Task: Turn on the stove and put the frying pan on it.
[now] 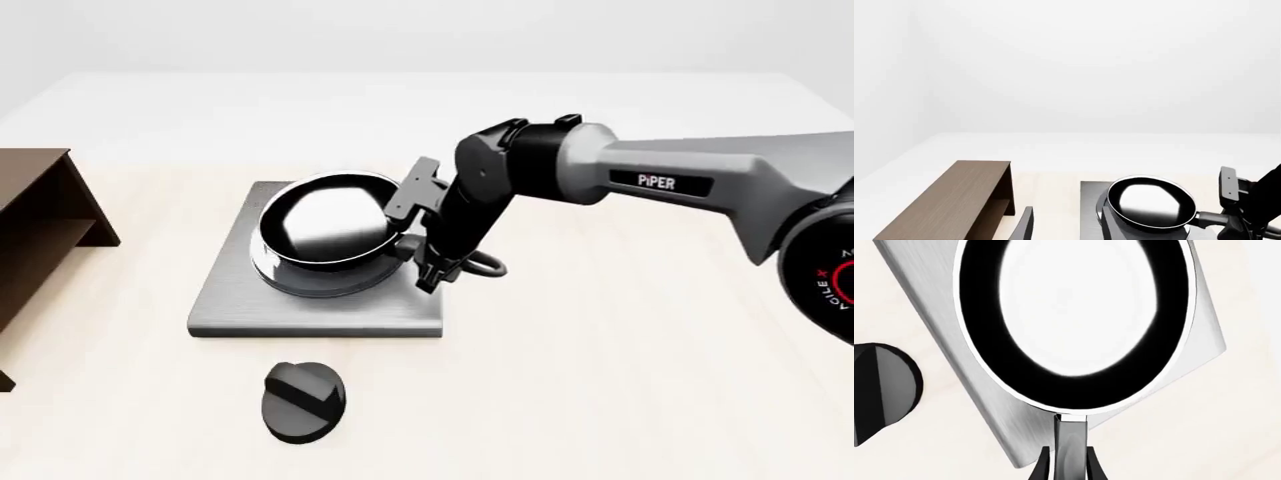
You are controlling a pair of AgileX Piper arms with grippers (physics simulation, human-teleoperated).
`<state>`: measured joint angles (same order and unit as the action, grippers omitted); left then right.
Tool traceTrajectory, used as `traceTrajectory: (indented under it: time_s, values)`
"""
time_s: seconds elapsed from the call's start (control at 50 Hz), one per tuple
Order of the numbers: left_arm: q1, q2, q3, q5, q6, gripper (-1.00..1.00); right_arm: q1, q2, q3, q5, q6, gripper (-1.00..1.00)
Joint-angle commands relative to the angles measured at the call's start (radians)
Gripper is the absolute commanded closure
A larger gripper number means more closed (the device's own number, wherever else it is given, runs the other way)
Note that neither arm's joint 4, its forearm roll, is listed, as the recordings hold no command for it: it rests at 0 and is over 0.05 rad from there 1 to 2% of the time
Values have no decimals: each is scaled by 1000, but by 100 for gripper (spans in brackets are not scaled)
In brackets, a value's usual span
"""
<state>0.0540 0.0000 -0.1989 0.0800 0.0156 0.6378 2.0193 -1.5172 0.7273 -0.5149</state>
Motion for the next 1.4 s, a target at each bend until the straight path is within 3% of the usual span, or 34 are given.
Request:
traceTrajectory:
  time_s: [0.02,0.4,0.42,0.66,0.74,0.92,1.1,1.4]
  values:
    - [2,0,0,0,-3,-100,7,11,-13,-12,36,100]
    - [6,0,0,0,-8,-100,6,56,-55,5,55,100]
    - [6,0,0,0,-8,-100,6,55,-56,5,55,-100]
    - [6,0,0,-2,-8,-100,33,-14,-85,38,86,-100]
    - [6,0,0,-2,-7,-100,14,-46,-64,37,50,-100]
    - [7,0,0,-4,-5,-100,18,-137,-13,40,32,-100]
    - [4,0,-1,-5,0,-100,25,-308,131,-13,30,-100]
    - [1,0,-1,-7,10,-100,14,-576,381,-166,94,-100]
